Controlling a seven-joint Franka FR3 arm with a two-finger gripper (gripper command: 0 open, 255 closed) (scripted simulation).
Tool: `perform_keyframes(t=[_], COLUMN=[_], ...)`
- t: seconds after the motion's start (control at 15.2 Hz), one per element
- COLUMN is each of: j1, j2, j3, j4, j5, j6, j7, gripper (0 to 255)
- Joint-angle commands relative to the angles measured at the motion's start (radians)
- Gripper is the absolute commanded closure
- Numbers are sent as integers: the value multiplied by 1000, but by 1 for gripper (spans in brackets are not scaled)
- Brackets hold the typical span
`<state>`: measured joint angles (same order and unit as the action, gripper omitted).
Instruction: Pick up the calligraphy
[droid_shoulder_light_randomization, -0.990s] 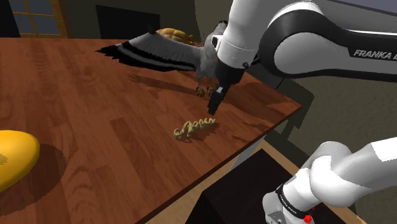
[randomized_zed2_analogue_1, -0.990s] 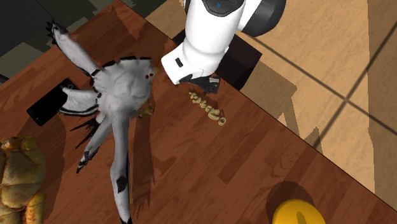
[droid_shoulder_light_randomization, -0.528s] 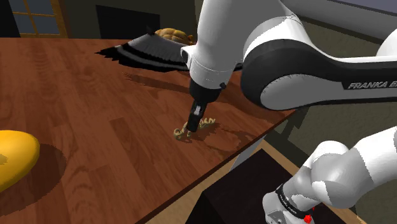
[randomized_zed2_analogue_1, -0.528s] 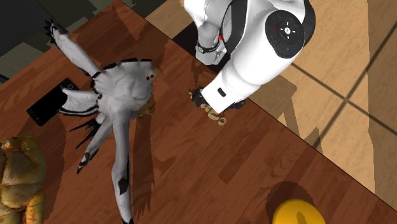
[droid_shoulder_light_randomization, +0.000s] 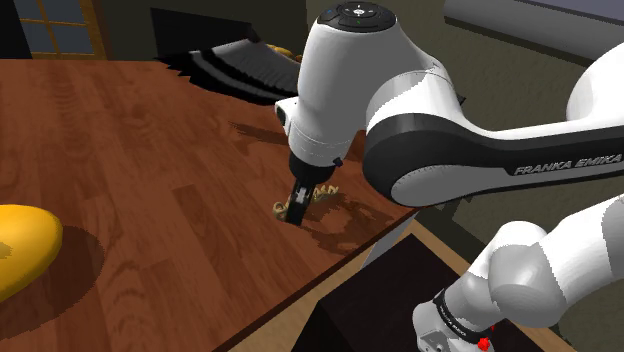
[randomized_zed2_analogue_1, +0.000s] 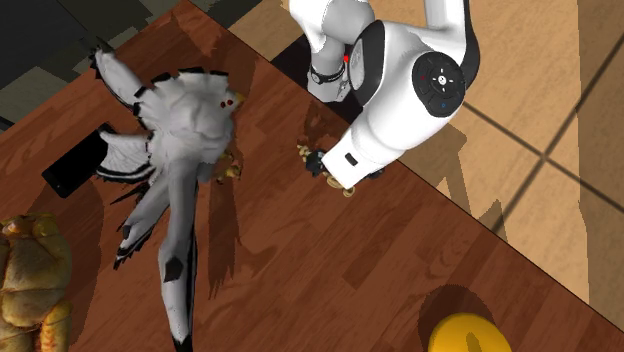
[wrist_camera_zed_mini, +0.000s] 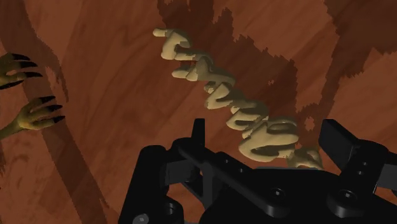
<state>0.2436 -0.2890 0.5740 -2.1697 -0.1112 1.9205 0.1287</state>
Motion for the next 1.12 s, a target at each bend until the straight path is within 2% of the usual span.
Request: perform_keyframes(t=[0.0, 0.07, 0.66, 1.06], j1=[0, 0, 0, 0], j2=[1, 0, 1, -12], j3=[1, 1, 1, -9], j4=[-9, -12, -9, 59], j5=[-1, -1, -1, 7], j6=[11, 13, 11, -67], j7=[2, 2, 2, -20], gripper=[0, 255, 255, 255])
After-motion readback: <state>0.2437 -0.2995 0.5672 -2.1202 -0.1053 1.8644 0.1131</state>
